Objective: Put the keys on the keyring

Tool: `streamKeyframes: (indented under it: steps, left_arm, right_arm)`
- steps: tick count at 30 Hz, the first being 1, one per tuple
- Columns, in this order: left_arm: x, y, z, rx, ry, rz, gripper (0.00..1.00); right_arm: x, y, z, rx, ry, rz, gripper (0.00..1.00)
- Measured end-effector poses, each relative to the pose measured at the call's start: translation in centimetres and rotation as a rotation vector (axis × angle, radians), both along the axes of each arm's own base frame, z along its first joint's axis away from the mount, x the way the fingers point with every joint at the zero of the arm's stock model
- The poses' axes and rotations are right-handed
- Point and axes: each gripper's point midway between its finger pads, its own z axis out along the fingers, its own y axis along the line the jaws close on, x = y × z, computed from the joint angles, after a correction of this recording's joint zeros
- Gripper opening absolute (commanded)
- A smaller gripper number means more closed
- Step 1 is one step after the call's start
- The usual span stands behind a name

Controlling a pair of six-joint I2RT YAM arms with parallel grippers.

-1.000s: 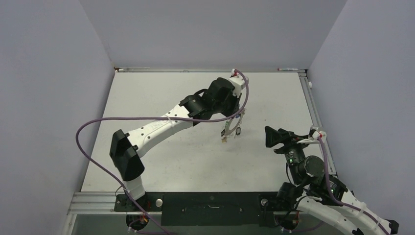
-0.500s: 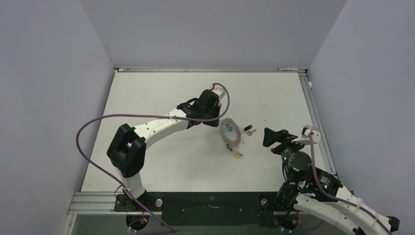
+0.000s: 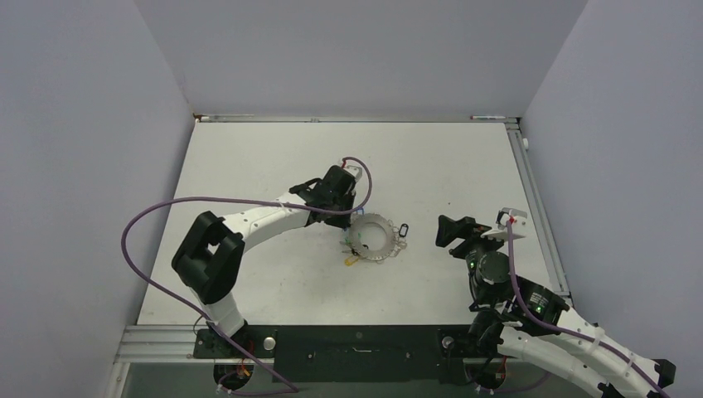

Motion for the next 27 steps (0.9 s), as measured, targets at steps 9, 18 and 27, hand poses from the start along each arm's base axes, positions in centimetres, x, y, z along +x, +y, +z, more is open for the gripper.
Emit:
streamKeyframes:
  steps: [9,18,27]
  left_arm:
    - [0.0,0.5,0.3,0.031,-0.024,-0.021,0.0]
    - [-2.8,-1.7,0.1,0.029,0.001,-0.156,0.04]
    - [-1.1,1.1,-0.6,0.131,-0.032,-0.079,0.32]
  right_arm:
    - [0.0,0.2,-0.6,-0.006,0.007,0.009,0.68]
    - [0.2,0.7,-1.1,-0.018,0.0,0.024,0.68]
    - [0.3,0.9,-0.9,-0.02,-0.01,0.032,0.68]
